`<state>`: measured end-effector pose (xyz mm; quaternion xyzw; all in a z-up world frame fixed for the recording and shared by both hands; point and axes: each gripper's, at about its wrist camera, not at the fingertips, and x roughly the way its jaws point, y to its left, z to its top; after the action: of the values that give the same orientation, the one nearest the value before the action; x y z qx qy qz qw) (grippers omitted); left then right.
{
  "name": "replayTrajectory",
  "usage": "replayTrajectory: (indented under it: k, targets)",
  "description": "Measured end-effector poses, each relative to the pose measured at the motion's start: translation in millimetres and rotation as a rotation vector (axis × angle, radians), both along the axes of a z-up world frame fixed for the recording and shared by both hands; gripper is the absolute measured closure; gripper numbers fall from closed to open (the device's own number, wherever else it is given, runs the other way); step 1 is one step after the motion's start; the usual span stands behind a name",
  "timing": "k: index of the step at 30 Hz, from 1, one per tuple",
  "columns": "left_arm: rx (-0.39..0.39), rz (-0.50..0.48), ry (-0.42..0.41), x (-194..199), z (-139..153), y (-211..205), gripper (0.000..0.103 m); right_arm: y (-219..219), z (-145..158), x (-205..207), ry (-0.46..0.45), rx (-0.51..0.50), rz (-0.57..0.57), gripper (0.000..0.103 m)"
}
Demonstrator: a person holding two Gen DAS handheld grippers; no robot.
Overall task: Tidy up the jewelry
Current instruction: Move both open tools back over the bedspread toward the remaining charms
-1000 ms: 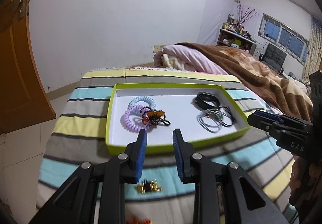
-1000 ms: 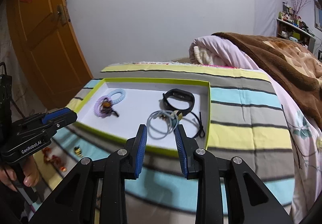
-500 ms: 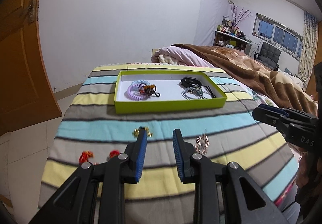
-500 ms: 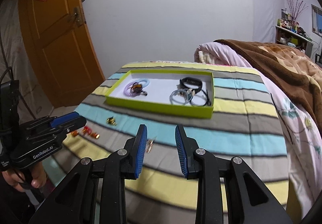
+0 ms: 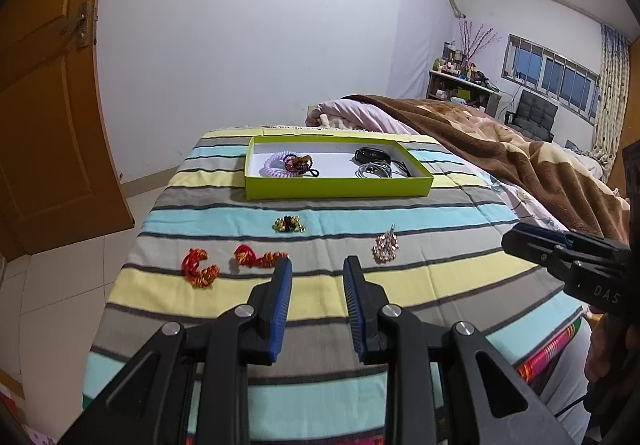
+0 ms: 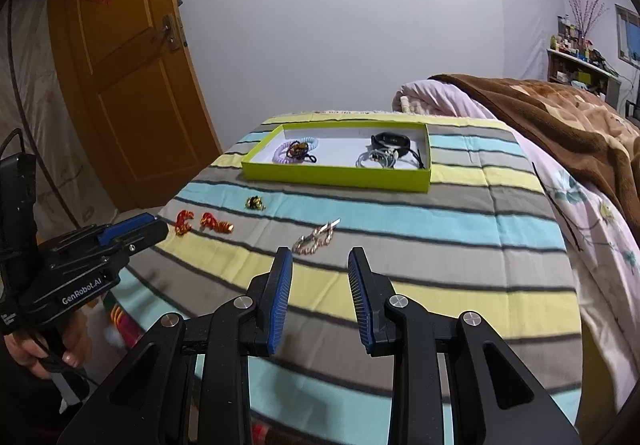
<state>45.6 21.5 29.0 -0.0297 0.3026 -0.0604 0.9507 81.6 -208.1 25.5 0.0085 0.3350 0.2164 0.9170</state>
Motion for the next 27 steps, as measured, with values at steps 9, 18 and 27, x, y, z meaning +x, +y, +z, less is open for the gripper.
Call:
replayTrajectory:
  k: [9,18,27]
  targets:
    - [-0.016,0.027,0.021,-19,-11,10,0.075,-6,-13,-23,0.016,-0.008,-0.011,0.073]
    - [-0.029,0.053,0.025,-21,-14,23,0.075,-3,-19,-22,0.025,-0.021,-0.014,0.073]
    - [-0.028,0.109,0.038,-9,-18,41,0.075,6,-22,-11,0.038,-0.029,0.0,0.073]
